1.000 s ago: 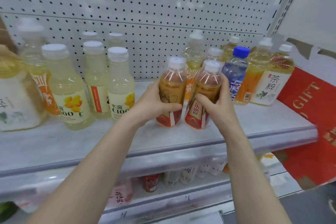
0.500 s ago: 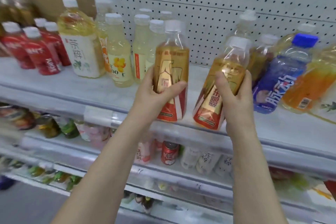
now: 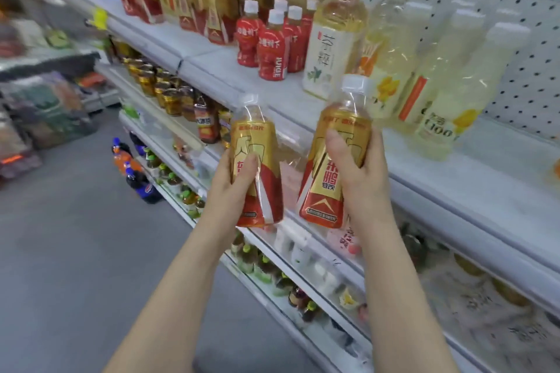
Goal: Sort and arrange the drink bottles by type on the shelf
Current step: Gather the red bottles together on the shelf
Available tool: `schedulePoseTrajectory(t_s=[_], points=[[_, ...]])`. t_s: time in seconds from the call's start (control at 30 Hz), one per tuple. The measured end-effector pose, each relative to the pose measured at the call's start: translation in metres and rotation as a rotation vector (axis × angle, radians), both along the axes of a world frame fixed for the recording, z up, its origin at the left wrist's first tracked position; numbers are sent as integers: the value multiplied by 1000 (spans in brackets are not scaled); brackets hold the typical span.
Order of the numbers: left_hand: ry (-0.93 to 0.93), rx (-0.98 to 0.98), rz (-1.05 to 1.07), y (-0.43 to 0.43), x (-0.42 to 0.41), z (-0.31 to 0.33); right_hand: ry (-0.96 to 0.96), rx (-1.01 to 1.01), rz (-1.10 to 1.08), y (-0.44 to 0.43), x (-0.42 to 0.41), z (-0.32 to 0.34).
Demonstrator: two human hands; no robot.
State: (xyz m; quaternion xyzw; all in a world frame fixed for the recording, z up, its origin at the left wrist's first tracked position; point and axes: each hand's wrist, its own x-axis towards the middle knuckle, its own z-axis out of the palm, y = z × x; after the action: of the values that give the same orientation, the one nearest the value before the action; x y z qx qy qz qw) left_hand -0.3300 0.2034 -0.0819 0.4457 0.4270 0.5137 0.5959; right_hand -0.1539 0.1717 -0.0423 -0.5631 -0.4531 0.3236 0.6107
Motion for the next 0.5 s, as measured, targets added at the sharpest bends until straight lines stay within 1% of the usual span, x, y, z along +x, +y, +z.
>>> schedulePoseTrajectory(t_s=[0.2, 0.33, 0.5], points=[[42, -32, 171, 54, -102, -12, -60, -66, 60, 80, -107, -19], [96, -36, 226, 88, -180, -16, -57, -84, 125, 127, -183, -30], [120, -5, 288, 131, -261, -11, -79, -107, 184, 180, -265, -35]])
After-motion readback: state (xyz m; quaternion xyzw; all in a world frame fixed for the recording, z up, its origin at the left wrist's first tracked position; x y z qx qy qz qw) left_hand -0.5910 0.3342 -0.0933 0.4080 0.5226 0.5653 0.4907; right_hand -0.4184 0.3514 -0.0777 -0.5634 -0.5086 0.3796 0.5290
